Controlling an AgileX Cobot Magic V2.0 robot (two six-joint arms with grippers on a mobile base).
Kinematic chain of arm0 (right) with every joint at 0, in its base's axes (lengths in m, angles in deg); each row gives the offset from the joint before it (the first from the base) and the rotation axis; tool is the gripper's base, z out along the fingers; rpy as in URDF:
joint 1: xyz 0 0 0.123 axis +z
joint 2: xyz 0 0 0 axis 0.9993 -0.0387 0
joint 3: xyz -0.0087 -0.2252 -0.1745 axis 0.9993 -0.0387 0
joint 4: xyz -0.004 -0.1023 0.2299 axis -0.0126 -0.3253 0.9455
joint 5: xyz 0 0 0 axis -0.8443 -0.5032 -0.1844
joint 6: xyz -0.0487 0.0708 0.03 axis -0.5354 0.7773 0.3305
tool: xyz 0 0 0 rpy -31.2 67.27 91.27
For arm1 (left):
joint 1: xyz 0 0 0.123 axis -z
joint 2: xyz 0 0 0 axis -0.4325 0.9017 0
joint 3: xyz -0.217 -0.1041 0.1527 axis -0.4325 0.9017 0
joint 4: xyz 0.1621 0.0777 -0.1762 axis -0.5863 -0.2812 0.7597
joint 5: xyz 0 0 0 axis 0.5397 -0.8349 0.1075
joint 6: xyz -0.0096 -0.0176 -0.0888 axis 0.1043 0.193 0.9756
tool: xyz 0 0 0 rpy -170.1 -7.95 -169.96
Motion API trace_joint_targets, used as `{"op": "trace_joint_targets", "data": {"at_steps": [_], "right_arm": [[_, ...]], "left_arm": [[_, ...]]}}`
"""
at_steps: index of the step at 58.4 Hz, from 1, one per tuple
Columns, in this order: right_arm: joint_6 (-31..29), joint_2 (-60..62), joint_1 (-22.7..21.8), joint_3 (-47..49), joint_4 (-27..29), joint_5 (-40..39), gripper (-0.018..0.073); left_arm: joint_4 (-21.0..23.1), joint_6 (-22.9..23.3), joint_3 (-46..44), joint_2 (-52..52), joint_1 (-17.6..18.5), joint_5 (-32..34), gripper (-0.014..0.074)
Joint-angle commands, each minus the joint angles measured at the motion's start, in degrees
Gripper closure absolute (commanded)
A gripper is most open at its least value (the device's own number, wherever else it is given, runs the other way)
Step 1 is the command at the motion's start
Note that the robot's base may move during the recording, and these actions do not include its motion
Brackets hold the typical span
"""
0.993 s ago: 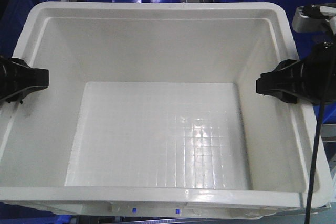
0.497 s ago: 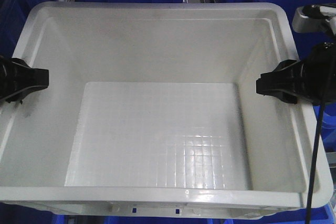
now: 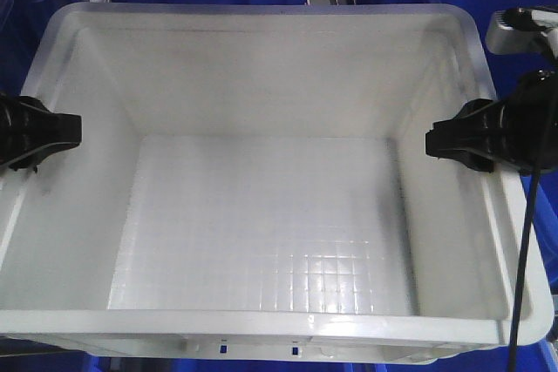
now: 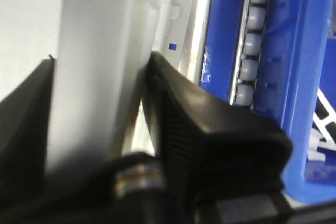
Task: Move bin from left to right shelf
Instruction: 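Hold the tote while the base aligns with the target roller shelf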
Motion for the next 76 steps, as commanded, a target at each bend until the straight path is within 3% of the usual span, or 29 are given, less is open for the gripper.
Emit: {"op": "trace_joint_targets", "data": {"at_steps": [1, 76], "right_arm": [[-1.74, 1.62, -0.02, 2.26, 2.28, -5.03, 0.0564], [-1.74, 1.62, -0.02, 2.26, 2.28, -5.03, 0.0564]], "left_arm": [[2.34, -1.98, -2.33, -1.83, 0.43, 6.81, 0.0596], [2.34, -1.98, -2.33, -1.83, 0.43, 6.81, 0.0596]]}}
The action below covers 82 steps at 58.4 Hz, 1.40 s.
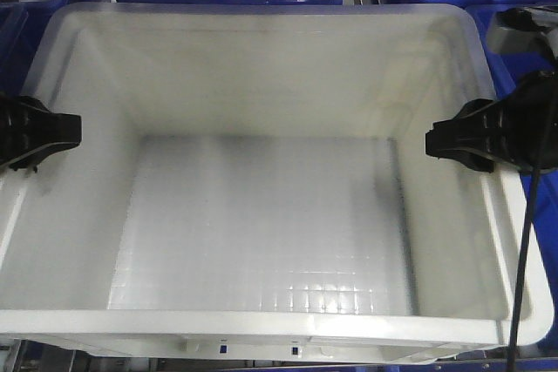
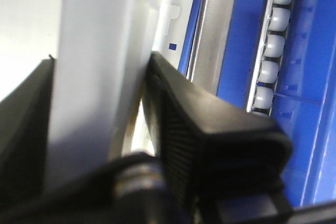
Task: Move bin from left to right shelf
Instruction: 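Hold the tote while the base aligns with the target roller shelf, then push the white tote with both grippers onto the roller shelf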
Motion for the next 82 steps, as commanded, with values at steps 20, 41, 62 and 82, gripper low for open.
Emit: {"op": "trace_joint_targets", "data": {"at_steps": [20, 41, 62, 82], "right_arm": [[-1.74, 1.62, -0.02, 2.26, 2.28, -5.03, 0.0564], [-1.74, 1.62, -0.02, 2.26, 2.28, -5.32, 0.0564], [-2.11, 1.62, -0.02, 2.26, 1.28, -7.61, 0.0564], [-3.46, 1.04, -0.02, 2.26, 0.98, -13.71, 0.0564]], "left_arm": [[2.34, -1.98, -2.33, -1.83, 0.43, 6.81, 0.0596], [2.11, -2.20, -2.33, -1.83, 0.43, 9.26, 0.0596], [2.26, -2.81, -2.33, -0.10, 0.43, 9.38, 0.0596], [1.95, -5.57, -2.33, 2.84, 0.43, 8.84, 0.0596]]}}
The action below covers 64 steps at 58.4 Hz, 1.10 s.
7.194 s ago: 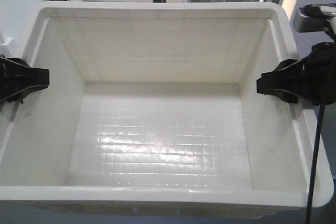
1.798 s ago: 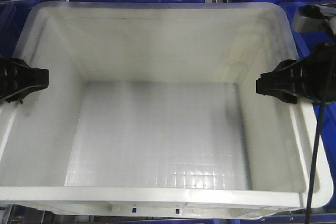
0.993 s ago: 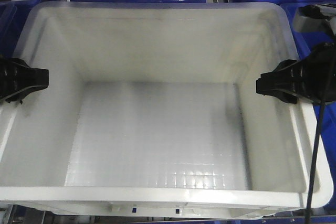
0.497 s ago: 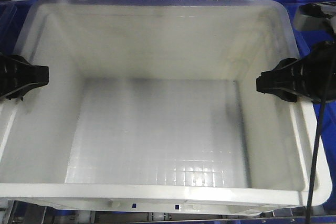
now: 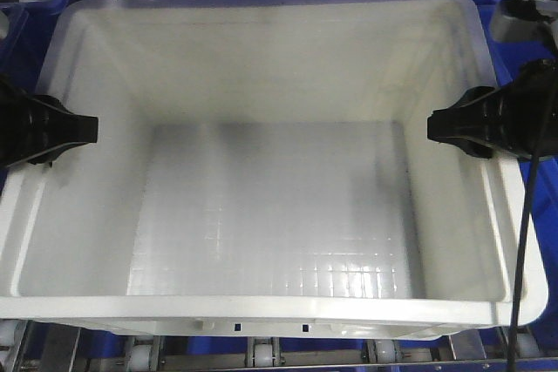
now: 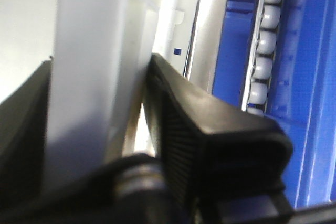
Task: Move bin from left to right shelf
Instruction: 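Push the white tote with both grippers onto the roller shelf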
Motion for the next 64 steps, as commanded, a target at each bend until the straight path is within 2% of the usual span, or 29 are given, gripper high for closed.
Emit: {"op": "trace_joint_targets", "data": {"at_steps": [1, 16, 64], "right_arm": [[-2.98, 0.94, -0.02, 2.45, 1.96, -8.99, 0.0564], [-4.31, -2.94, -0.02, 2.45, 2.02, -9.71, 0.0564], [-6.18, -10.19, -0.02, 2.45, 2.34, -13.29, 0.0564]], "left_arm": [[1.63, -1.68, -2.33, -0.69, 0.37, 5.71, 0.0596], [0.00, -2.15, -2.33, 1.82, 0.37, 6.48, 0.0596], [-0.14, -3.24, -2.33, 4.84, 0.37, 8.87, 0.0596]]}}
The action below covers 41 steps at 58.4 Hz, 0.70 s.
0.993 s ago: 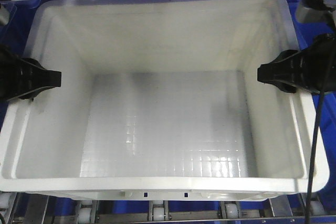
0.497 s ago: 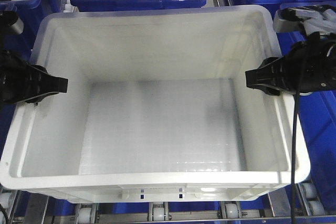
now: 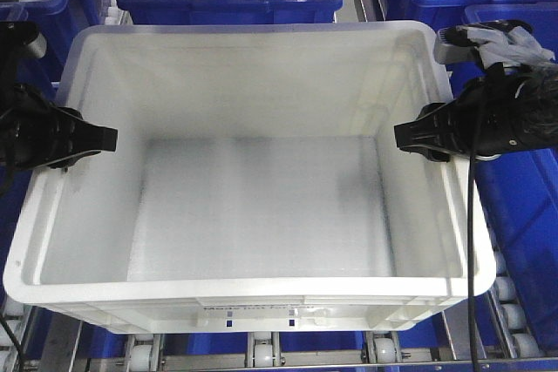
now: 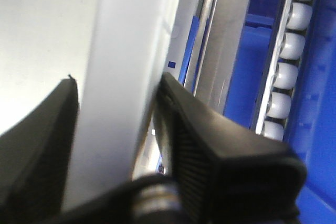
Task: Move bin from left to right shelf
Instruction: 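Push the white tote with both grippers onto the roller shelf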
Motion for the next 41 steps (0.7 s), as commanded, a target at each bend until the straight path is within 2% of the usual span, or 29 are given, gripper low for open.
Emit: {"op": "trace_joint_targets", "data": {"at_steps": [1, 22, 30, 41], "right_arm": [[-0.56, 1.68, -0.02, 2.45, 1.76, -7.63, 0.0564], [-0.91, 1.68, -0.02, 2.45, 1.76, -8.92, 0.0540], [-1.54, 1.68, -0.02, 2.45, 1.76, -8.81, 0.0467], [-1.48, 1.68, -0.02, 2.45, 1.76, -8.72, 0.0289]], "left_arm": [[2.97, -2.65, -2.33, -2.10, 0.78, 6.27, 0.0596], [2.60, -2.65, -2.33, -2.10, 0.78, 7.94, 0.0570], [1.58, -2.65, -2.33, -2.10, 0.78, 9.14, 0.0516], [1.58, -2.65, -2.33, -2.10, 0.78, 10.28, 0.0414]]}}
